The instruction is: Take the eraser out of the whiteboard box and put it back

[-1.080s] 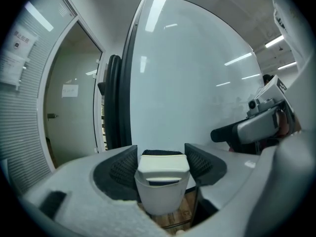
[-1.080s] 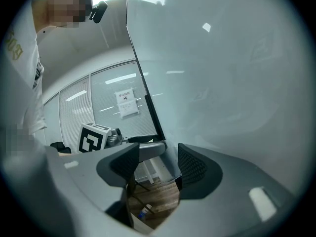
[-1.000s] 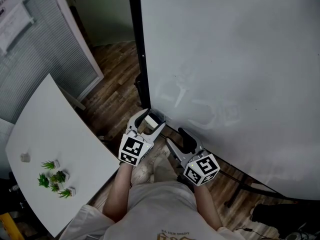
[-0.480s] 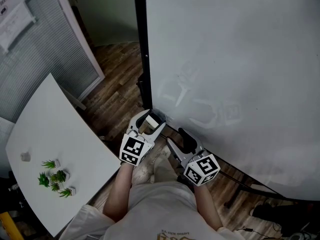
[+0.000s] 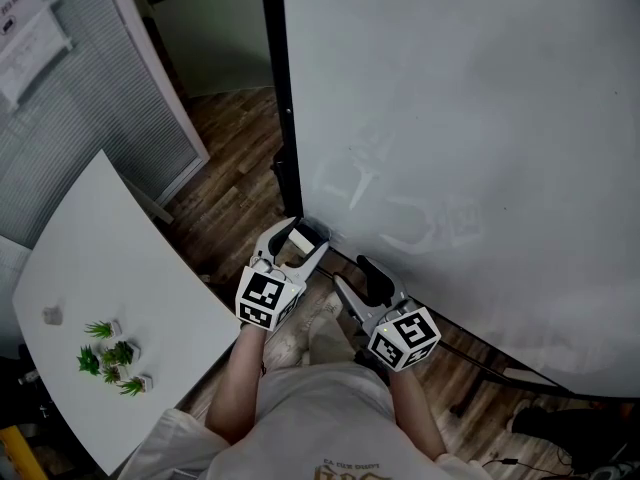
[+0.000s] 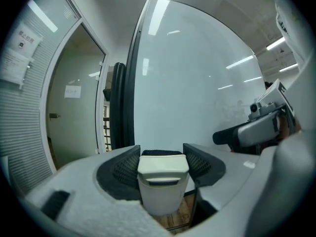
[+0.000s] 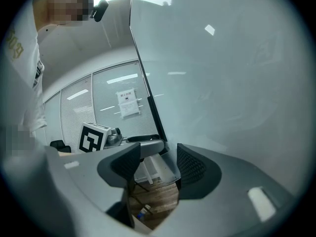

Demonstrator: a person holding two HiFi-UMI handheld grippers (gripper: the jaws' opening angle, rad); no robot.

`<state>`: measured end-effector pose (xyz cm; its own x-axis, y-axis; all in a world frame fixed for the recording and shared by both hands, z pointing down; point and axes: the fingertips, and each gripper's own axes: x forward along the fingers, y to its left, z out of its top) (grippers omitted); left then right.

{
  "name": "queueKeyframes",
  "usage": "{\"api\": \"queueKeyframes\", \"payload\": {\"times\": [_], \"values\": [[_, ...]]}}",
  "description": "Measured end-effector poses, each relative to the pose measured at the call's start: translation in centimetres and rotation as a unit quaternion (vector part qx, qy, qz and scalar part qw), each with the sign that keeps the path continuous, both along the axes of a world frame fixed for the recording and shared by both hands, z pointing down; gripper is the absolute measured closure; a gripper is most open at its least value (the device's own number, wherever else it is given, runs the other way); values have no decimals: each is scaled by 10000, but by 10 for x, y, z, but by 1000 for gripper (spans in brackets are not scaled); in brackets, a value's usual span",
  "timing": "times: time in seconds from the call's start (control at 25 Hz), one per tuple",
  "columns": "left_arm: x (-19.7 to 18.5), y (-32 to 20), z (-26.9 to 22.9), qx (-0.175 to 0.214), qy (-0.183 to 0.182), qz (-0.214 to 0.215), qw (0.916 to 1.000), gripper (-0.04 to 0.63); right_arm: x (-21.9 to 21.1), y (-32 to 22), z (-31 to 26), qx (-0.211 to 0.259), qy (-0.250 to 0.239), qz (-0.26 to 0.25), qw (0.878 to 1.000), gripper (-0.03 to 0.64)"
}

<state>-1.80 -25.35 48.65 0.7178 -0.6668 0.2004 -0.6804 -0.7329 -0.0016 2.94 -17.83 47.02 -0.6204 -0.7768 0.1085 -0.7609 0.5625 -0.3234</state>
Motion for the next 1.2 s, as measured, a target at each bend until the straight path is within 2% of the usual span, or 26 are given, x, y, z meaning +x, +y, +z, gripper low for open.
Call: {"api": "queueKeyframes", "payload": {"times": [0.56, 1.2], "values": [[-5, 6, -19, 89, 218, -95, 9997, 325, 9, 5, -7, 102, 6, 20, 9999, 393], [-12, 19, -37, 286, 274, -230, 9989, 325, 11, 14, -11, 195, -57, 20, 9998, 394]]}}
